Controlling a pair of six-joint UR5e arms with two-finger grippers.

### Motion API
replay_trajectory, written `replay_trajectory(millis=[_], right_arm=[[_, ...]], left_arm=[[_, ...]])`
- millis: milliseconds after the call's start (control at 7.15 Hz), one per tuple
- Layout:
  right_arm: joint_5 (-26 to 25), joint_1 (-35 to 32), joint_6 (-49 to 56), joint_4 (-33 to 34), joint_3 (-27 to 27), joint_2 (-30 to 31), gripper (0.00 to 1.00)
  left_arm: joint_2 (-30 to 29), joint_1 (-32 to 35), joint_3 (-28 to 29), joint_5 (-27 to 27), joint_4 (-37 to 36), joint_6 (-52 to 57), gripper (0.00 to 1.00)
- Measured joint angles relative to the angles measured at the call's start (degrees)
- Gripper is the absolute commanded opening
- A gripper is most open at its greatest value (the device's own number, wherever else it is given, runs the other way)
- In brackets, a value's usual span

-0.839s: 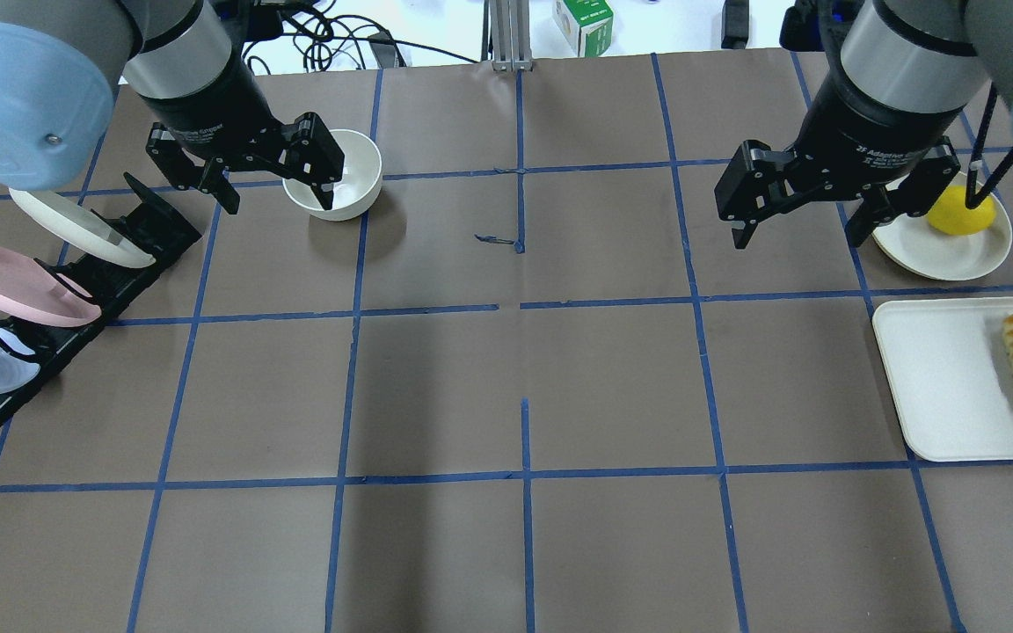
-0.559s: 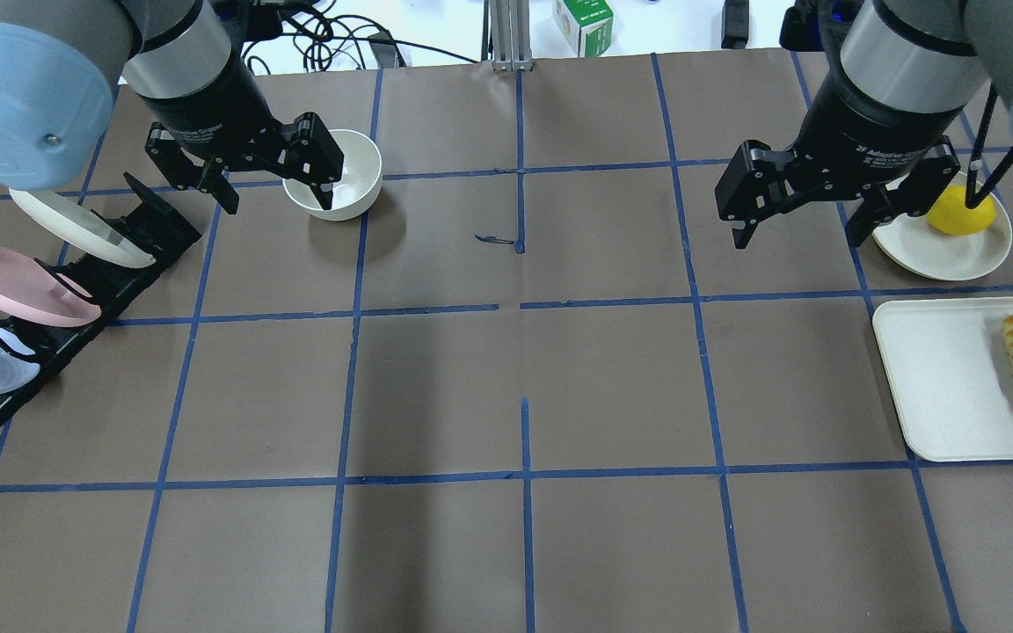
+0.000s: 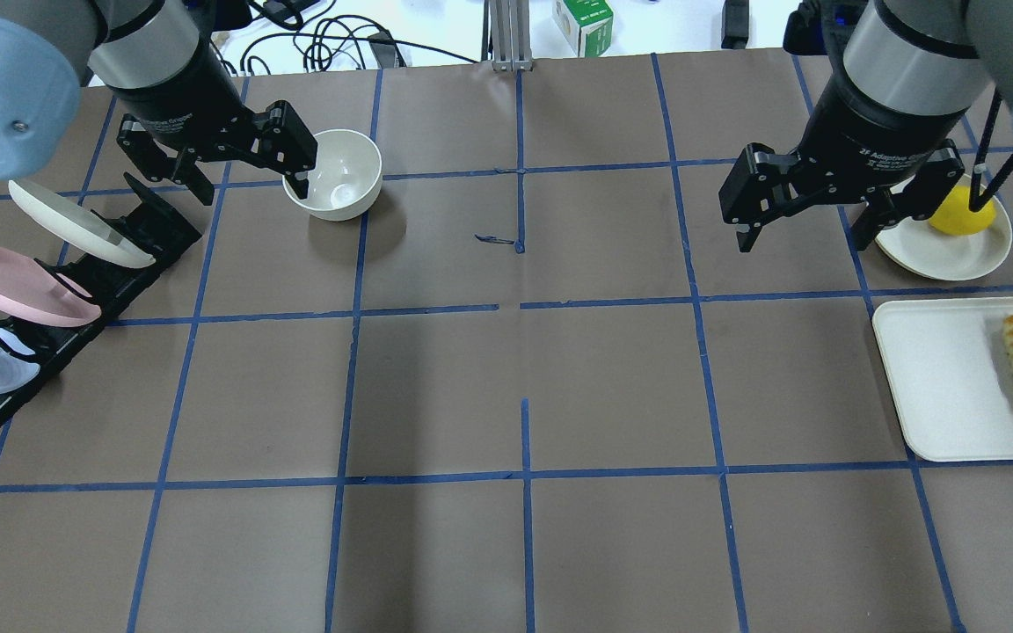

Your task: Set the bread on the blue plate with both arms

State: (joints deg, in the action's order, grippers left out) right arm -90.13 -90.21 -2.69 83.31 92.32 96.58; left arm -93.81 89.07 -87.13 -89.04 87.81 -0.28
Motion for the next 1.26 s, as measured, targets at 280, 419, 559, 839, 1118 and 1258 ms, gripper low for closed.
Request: replay_trajectory(millis=[280, 419, 559, 839, 1118, 1258], right_arm=[[-1.1, 2.7, 0.4, -0.4, 1.9, 0.0, 1.0], [-2.0, 5.8, 2.4, -0.3, 2.5, 0.0, 1.0], [-2.3, 10.2, 6.5, -0.3, 3.0, -0.2, 1.0], [-2.4, 19.8, 15.8, 3.1, 5.6, -1.4, 1.0], [-2.5, 28.4, 27.5, 12.6, 9.7, -4.2, 1.0], [-3.1, 32.3, 32.7, 17.2, 11.0, -6.8, 1.0]], left_arm=[[0.0, -0.3, -0.2, 0.1, 0.0, -0.7, 1.0], [0.1, -0.5, -0.1, 0.0, 0.0, -0.6, 1.0], [0.4, -1.5, 0.0, -0.3, 0.2, 1.1, 1.0], [1.2, -9.0, 0.4, -0.6, 0.9, 6.1, 1.0], [1.9, -21.7, 0.5, -0.5, 1.1, 12.9, 1.0], [1.6, -28.5, 0.7, -0.3, 0.8, 13.9, 1.0]])
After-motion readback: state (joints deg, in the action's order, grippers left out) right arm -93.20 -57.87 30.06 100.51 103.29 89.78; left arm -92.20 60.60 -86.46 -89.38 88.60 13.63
